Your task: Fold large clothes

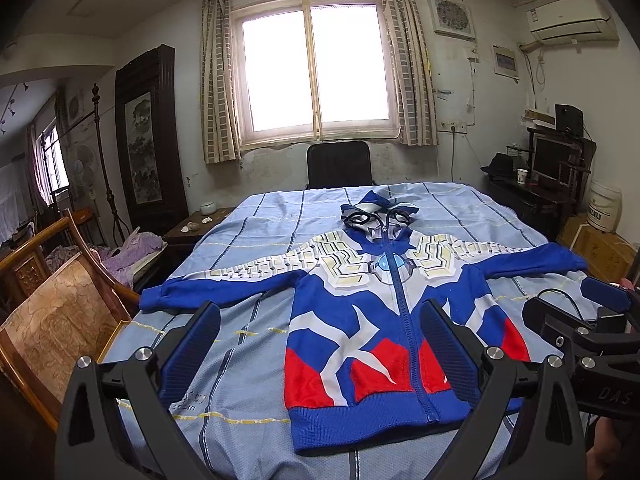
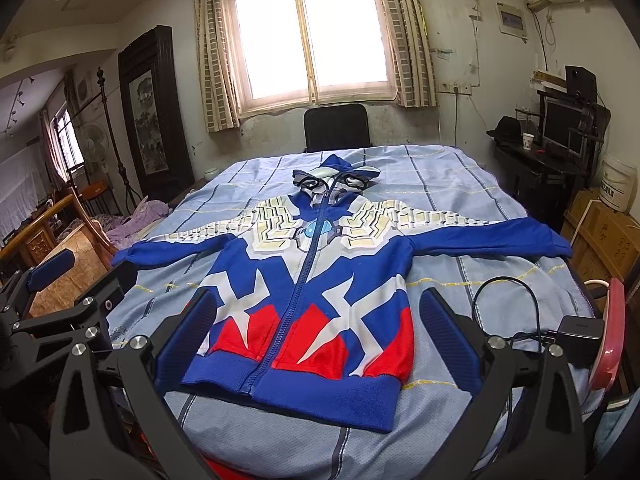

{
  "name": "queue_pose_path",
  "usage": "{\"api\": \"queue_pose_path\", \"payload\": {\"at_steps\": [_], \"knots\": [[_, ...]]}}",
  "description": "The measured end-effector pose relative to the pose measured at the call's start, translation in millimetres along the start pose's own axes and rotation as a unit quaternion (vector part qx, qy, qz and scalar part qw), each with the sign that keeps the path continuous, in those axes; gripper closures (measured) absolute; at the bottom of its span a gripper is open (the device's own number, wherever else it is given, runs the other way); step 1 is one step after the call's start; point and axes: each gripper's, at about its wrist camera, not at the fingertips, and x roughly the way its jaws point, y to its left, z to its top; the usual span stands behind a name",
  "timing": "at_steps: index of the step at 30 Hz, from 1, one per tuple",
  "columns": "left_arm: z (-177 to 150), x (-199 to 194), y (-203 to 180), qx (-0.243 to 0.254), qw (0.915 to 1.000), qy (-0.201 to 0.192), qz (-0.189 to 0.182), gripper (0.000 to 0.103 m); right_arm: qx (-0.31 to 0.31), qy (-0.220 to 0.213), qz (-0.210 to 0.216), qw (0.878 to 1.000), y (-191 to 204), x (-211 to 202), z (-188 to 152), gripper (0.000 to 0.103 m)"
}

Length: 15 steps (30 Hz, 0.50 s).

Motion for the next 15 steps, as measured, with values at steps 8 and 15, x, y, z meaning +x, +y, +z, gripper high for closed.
{"api": "queue_pose_path", "payload": {"at_steps": [8, 15], "knots": [[0.4, 0.5, 1.5, 0.001, 1.0000, 0.001, 0.001, 0.003, -0.001, 0.000, 0.001, 1.000, 0.8, 0.0, -0.1, 0.004], [0.7, 0.2, 2.6, 0.002, 1.0000, 0.001, 0.003, 0.003, -0.002, 0.000, 0.001, 1.000, 1.6, 0.3, 0.0, 0.004]]}}
